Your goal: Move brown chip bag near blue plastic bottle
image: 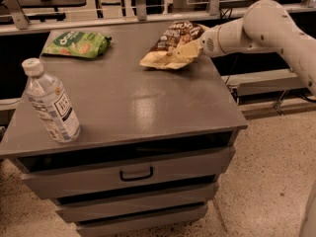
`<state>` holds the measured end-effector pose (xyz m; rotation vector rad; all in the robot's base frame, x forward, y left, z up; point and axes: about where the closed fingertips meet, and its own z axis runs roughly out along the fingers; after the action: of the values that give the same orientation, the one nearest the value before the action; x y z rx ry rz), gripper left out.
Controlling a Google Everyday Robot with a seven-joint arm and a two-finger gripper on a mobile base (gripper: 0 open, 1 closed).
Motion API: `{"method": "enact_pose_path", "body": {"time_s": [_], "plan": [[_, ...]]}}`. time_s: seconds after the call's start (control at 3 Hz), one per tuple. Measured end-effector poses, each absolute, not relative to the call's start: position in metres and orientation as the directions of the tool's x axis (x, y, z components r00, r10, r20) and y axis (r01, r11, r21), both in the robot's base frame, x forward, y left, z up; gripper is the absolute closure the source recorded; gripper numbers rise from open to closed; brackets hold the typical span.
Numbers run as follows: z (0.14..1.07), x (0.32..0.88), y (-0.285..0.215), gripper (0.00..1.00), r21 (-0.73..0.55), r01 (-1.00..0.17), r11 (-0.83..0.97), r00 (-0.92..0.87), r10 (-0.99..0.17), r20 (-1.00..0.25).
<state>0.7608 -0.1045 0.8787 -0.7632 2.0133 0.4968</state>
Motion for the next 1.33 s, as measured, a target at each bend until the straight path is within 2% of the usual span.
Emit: {"method": "enact_pose_path", "body": {"time_s": [0.33, 0.67, 1.33], "plan": [[0.901, 0.747, -0.099, 0.92, -0.005, -0.721, 0.693, -0.332, -0.352, -0.875], [0.925, 0.720, -0.085, 1.00, -0.056, -0.792, 0.608, -0.231, -0.382, -0.895], [0.937, 0.652, -0.021, 1.00, -0.088, -0.953, 0.291, -0.036, -0.396, -0.917]]}}
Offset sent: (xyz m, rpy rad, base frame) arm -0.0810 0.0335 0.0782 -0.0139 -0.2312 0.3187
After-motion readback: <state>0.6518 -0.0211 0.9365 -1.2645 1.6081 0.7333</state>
